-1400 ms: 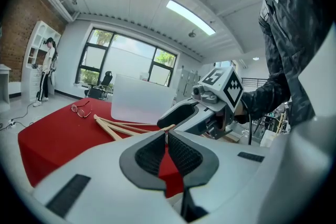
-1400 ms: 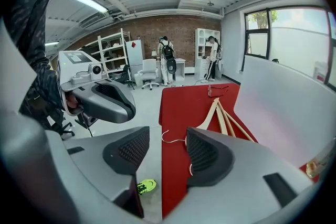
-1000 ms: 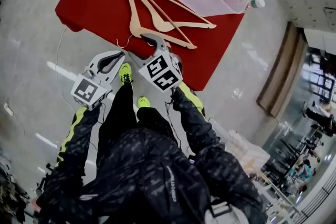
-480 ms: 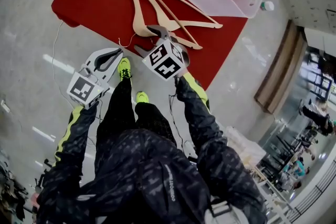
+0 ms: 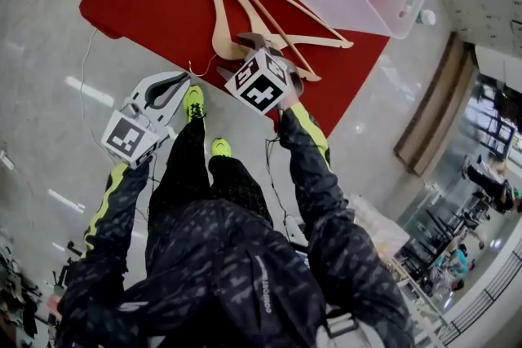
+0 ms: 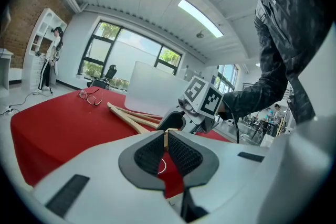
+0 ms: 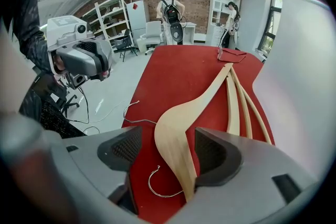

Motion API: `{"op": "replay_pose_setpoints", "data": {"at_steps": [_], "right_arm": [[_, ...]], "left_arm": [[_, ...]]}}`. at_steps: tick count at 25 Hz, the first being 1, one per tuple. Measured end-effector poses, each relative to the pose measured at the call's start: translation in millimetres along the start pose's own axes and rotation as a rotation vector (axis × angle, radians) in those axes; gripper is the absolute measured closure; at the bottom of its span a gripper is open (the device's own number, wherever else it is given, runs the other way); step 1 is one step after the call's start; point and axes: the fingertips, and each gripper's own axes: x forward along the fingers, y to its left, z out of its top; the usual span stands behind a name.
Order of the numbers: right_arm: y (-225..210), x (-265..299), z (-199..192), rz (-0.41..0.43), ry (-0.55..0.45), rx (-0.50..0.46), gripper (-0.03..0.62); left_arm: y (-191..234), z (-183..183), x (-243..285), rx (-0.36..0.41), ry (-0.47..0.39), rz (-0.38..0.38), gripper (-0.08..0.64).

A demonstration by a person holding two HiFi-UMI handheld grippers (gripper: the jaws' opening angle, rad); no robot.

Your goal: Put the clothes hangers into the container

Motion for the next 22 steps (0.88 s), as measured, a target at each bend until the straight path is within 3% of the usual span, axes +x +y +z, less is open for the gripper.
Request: {"op": "replay_pose_setpoints", "data": {"at_steps": [9, 22], "right_arm": [[-7, 15, -4, 0.025, 0.071, -0.001, 0.289], [-10, 15, -4, 0.029, 0.085, 0.002, 0.299]], "left_arm": [[5, -4, 3, -0.03, 0.009, -0.013, 0.548], [6, 0, 12, -0.034, -0.002, -0.032, 0.548]]}}
